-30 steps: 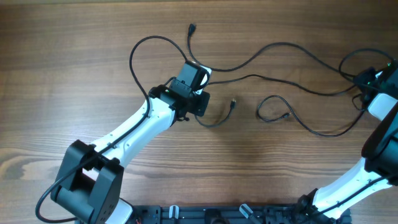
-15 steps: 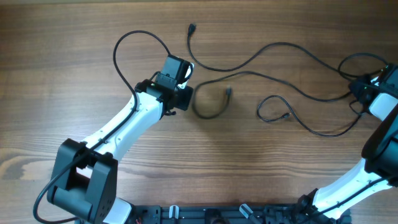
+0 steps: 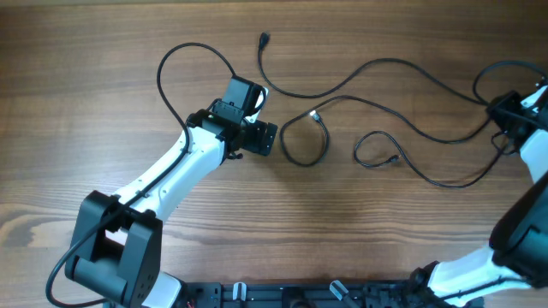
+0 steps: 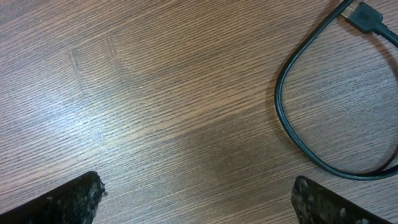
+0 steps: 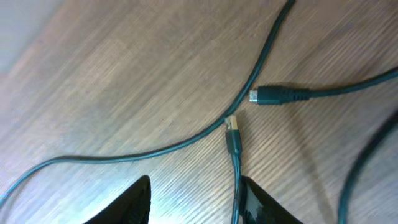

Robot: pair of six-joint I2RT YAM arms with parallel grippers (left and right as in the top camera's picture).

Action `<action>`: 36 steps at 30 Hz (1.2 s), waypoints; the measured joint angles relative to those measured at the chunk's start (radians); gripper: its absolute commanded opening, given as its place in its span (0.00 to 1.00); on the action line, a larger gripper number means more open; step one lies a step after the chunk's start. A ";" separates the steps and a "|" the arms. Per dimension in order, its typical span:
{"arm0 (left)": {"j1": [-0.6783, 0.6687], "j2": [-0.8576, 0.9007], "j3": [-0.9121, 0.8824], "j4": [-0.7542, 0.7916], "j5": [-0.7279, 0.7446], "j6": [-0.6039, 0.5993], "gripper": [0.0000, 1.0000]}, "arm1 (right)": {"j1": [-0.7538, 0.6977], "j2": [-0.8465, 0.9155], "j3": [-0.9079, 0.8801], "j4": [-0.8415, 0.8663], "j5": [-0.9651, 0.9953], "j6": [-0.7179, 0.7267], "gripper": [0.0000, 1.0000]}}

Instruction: Untangle cables

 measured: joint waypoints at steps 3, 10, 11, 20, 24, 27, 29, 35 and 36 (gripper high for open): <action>0.000 0.000 0.000 0.003 0.000 -0.005 1.00 | 0.000 -0.090 0.000 -0.084 -0.002 -0.004 0.46; 0.000 -0.081 -0.002 0.019 0.011 -0.020 1.00 | 0.015 -0.385 0.000 -0.263 -0.026 -0.089 0.47; 0.000 -0.116 -0.002 0.018 0.011 -0.029 1.00 | 0.026 -0.425 0.000 -0.283 -0.046 -0.113 0.48; 0.064 -0.381 -0.002 -0.032 -0.009 -0.292 1.00 | 0.300 -0.778 0.000 -0.466 -0.218 -0.291 0.56; 0.085 -0.483 -0.002 -0.101 -0.044 -0.338 1.00 | 0.459 -0.845 0.000 -0.585 -0.236 -0.350 0.71; 0.086 -0.525 -0.002 -0.122 -0.092 -0.352 1.00 | 0.535 -0.845 0.000 -0.637 -0.239 -0.379 1.00; 0.086 -0.536 -0.002 -0.126 -0.109 -0.356 1.00 | 0.558 -0.835 0.000 -0.676 -0.240 -0.387 1.00; 0.086 -0.537 -0.002 -0.195 -0.122 -0.361 1.00 | 0.565 -0.742 0.000 -0.730 -0.242 -0.372 1.00; 0.086 -0.537 -0.002 -0.204 -0.122 -0.362 1.00 | 0.565 -0.727 0.000 -0.730 -0.242 -0.357 1.00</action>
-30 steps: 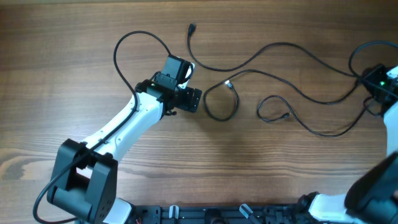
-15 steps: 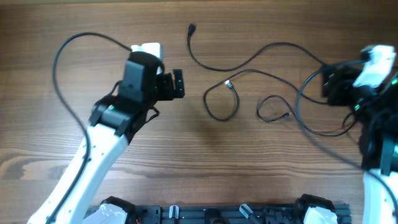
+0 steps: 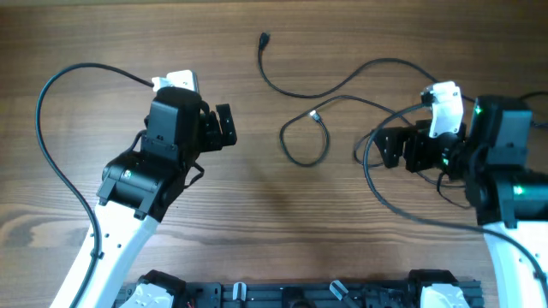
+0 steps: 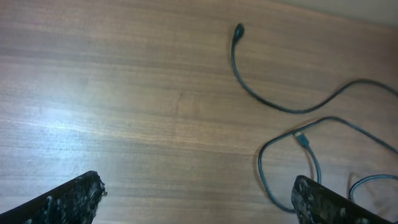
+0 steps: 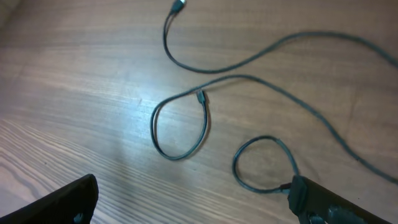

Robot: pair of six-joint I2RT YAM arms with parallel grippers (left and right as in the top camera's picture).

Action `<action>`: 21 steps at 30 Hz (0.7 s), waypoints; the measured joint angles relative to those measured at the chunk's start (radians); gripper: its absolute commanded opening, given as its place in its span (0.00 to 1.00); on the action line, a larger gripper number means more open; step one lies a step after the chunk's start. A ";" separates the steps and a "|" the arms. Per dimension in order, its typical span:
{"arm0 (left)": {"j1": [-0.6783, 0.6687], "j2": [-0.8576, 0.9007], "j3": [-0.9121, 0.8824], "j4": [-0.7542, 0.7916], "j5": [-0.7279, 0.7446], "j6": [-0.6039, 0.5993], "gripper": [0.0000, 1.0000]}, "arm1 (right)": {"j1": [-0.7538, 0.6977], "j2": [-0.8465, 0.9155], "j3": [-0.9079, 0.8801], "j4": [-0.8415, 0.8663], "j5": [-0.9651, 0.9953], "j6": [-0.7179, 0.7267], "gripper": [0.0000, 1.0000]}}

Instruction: Untangle cables

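Three thin dark cables lie apart on the wooden table. One runs from its plug [image 3: 264, 38] [image 4: 238, 29] in a long wave to the right. A second ends in a loop [image 3: 304, 145] [image 5: 180, 127] with its plug [image 3: 315, 115] [image 4: 303, 138] at the top. A third forms a small loop [image 5: 264, 165] beside my right gripper [image 3: 387, 147] [image 5: 194, 186], which is open and empty above the table. My left gripper [image 3: 226, 127] [image 4: 196, 186] is open and empty too, left of the second cable's loop.
A black lead [image 3: 38, 128] from my left arm arcs over the table's left side. Another dark lead [image 3: 390, 201] curves below my right gripper. The arm bases stand along the front edge [image 3: 291, 295].
Both wrist cameras now look down from higher up. My left gripper has moved left, away from the looped cable. My right gripper has moved from the far right edge to beside the small loop.
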 measured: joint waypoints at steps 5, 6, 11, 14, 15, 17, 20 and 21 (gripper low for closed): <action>0.000 0.000 0.000 -0.018 0.000 0.000 1.00 | 0.000 0.083 0.000 -0.002 0.000 0.062 1.00; 0.000 0.000 0.000 -0.018 0.000 0.000 1.00 | 0.000 0.089 0.000 -0.001 0.000 0.069 1.00; 0.000 0.000 0.000 -0.018 0.000 0.000 1.00 | 0.000 0.093 0.000 -0.002 0.000 0.079 1.00; 0.000 0.000 0.000 -0.018 0.000 0.000 1.00 | 0.000 0.093 0.000 -0.002 0.000 0.080 1.00; 0.000 0.000 0.000 -0.018 0.000 0.000 1.00 | 0.000 0.093 0.000 -0.002 0.000 0.080 1.00; 0.000 0.000 0.000 -0.018 0.000 0.000 1.00 | 0.000 0.093 0.000 -0.002 0.000 0.080 1.00; 0.000 0.000 0.000 -0.018 0.000 0.000 1.00 | 0.000 0.093 0.000 -0.002 0.000 0.080 1.00; 0.000 0.000 0.000 -0.018 0.000 0.000 1.00 | 0.000 0.093 0.000 -0.002 0.000 0.080 1.00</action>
